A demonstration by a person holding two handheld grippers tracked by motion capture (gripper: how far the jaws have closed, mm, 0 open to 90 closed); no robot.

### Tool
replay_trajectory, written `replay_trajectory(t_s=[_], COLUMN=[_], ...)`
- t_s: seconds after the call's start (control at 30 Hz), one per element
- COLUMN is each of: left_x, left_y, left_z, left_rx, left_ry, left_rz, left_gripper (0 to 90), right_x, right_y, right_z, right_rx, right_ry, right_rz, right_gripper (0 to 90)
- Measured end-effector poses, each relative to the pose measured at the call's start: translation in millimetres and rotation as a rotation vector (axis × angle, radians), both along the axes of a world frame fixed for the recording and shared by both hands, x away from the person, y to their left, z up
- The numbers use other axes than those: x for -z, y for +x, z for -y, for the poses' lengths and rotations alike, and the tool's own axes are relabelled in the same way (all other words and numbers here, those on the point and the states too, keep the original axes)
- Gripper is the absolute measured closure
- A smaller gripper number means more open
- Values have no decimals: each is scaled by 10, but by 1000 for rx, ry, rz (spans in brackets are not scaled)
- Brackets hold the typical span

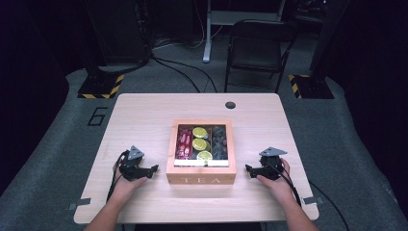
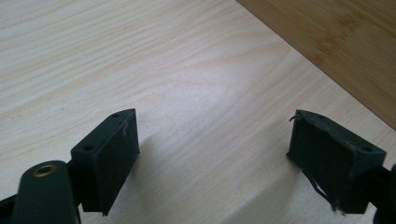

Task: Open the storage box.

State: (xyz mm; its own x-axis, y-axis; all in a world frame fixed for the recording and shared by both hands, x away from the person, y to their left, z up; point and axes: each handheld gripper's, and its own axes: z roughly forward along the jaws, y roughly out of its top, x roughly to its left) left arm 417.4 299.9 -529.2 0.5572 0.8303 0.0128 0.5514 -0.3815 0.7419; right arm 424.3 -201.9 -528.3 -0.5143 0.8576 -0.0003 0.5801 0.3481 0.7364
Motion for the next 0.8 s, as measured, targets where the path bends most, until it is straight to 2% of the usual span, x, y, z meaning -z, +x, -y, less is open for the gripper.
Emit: replay_trajectory(t_s=[0.67, 0.8], left_x=[6, -3], left_y=[-1, -2], left_z=[7, -1], left_rx=[-5, 3], left_ry=[-3, -4], left_rz=[6, -6], left_gripper=[151, 154], right_x=[1, -1], right_y=[2, -2], right_z=[-5, -2], right_rx=[12, 14], right_ry=[-1, 1], right_rz=[-3, -4], right_gripper=[114, 128])
